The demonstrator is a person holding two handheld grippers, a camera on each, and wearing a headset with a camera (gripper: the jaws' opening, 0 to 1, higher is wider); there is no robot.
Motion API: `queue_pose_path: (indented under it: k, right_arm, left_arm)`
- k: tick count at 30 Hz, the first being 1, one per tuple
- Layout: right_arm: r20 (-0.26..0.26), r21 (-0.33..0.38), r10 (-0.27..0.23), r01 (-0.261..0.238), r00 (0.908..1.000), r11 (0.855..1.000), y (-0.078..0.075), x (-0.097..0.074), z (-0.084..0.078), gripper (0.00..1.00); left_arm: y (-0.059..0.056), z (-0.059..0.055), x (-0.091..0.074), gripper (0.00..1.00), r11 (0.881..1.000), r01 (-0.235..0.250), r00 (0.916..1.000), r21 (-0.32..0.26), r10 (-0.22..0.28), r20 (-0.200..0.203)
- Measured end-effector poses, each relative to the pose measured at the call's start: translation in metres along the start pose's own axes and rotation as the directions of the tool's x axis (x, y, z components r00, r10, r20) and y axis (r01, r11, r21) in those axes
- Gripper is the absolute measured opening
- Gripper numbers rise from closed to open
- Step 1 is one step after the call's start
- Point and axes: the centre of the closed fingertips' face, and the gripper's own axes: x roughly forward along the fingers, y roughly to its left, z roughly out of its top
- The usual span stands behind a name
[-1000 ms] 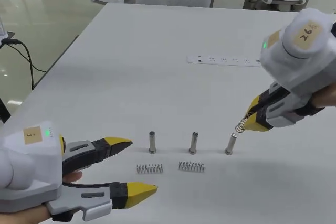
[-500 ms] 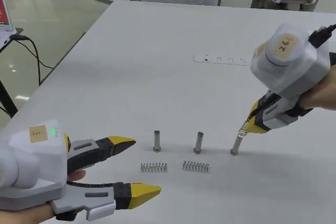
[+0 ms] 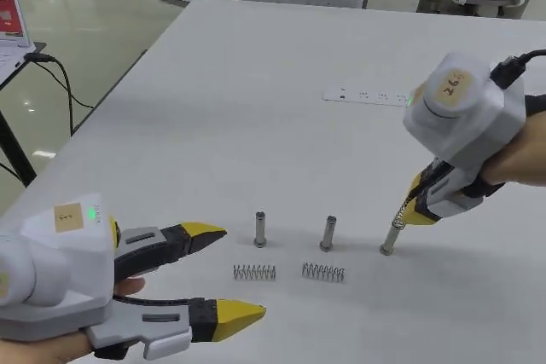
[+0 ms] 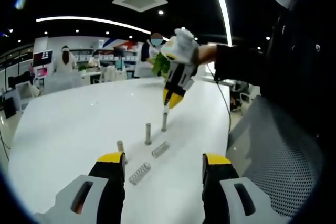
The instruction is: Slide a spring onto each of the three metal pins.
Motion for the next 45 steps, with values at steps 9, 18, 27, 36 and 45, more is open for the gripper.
queue_pose_path:
  k: [9,18,27,36,45]
  right_arm:
    - [-0.027,0.009,0.017,-0.017,0.9995,1.000,0.003,0.022,-0.006,0.08]
    - [-0.029,0.030,0.026,-0.025,0.9992,0.999,0.004,0.039,-0.010,0.08]
    - [-0.022,0.030,0.021,-0.020,0.9995,0.999,0.002,0.046,-0.012,0.08]
    - [-0.014,0.012,0.013,-0.013,0.9998,1.000,0.001,0.045,-0.013,0.15]
    - [0.013,-0.001,-0.026,0.026,0.9996,1.000,-0.002,0.032,-0.006,0.19]
  left_arm:
    - [-0.002,-0.001,0.001,0.54,1.000,0.005,1.0000,0.004,-0.005,-0.008]
    - [-0.002,-0.002,0.001,0.53,1.000,0.007,0.9999,0.008,-0.007,-0.013]
    - [-0.002,-0.003,0.001,0.53,1.000,0.006,0.9999,0.008,-0.006,-0.015]
    - [-0.003,-0.003,0.001,0.53,1.000,0.010,0.9998,0.009,-0.010,-0.017]
    - [-0.003,-0.004,0.002,0.53,1.000,0.016,0.9997,0.011,-0.016,-0.020]
